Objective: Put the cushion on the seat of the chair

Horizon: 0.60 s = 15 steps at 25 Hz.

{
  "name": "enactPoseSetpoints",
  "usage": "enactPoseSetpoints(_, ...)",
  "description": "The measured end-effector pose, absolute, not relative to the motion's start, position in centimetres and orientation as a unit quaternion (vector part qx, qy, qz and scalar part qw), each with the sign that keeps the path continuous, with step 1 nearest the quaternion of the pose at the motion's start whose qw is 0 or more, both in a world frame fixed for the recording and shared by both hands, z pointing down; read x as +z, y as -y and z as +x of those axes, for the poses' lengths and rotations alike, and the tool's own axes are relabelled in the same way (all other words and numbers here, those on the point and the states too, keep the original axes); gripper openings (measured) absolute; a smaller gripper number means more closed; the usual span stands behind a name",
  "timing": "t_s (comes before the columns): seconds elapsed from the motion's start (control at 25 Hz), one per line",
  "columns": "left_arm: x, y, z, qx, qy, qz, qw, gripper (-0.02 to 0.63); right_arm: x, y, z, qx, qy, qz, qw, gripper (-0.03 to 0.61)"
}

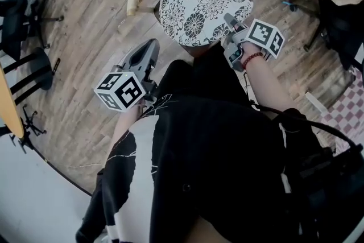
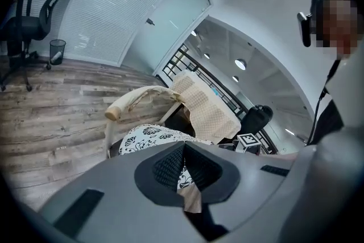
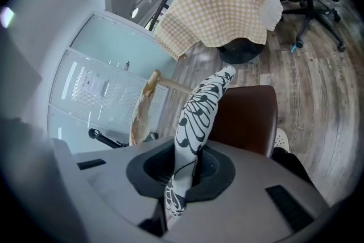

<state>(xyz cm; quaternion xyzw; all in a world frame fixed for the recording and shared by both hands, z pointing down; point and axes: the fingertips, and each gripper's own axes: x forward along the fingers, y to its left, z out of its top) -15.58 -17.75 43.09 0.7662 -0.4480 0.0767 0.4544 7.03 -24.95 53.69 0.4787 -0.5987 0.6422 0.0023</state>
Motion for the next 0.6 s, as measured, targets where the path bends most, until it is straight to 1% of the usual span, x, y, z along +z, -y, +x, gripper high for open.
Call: enactPoseSetpoints(0.6, 49.2, 16.4, -12.2, 0.138, 0.385, 0.772, 0.487, 0.013, 58.7, 22.1, 9.2, 0.656, 0.562, 0.504, 0.004, 0.021)
